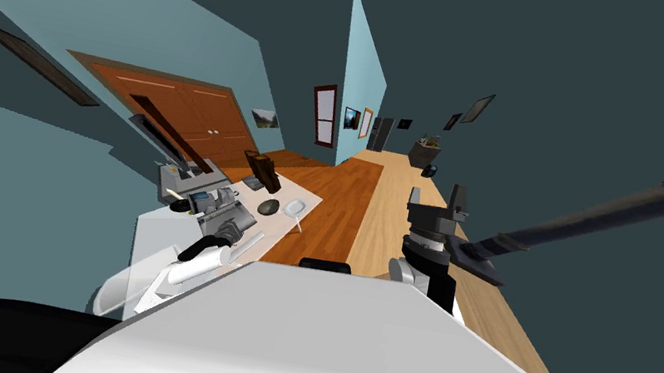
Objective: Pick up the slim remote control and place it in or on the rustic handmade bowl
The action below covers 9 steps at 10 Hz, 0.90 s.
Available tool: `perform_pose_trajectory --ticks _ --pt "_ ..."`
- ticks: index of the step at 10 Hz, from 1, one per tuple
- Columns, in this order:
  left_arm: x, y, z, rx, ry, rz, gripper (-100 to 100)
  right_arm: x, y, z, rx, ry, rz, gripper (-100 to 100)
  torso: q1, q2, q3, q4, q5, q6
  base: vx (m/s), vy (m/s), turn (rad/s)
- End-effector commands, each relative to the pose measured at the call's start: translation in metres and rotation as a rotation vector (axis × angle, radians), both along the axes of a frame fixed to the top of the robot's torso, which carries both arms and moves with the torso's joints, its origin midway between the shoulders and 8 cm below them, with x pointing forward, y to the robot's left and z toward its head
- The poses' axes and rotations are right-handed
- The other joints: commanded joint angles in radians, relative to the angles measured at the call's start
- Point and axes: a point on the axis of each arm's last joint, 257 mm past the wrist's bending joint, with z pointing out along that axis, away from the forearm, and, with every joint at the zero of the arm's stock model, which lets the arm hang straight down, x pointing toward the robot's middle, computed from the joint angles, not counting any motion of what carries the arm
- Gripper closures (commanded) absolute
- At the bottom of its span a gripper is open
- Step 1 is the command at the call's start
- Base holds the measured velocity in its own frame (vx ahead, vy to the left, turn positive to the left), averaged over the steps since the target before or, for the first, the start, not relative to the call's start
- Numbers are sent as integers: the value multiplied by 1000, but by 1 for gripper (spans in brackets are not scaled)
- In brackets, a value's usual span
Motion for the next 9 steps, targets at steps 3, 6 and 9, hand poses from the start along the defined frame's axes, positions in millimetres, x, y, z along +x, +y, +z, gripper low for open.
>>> perform_pose_trajectory --ticks 3,6,9 --pt "-30 9 -43 -127 94 82 -100 0 0 0 0 0 0 0 0 0 0 0 0 0 14 34 -119" --pt "-47 7 -64 -196 151 120 -100 0 0 0 0 0 0 0 -1 0 0 0 0 0 10 27 -52" --pt "-64 3 -84 -266 212 156 -100 0 0 0 0 0 0 0 1 0 0 0 0 0 9 37 -96"
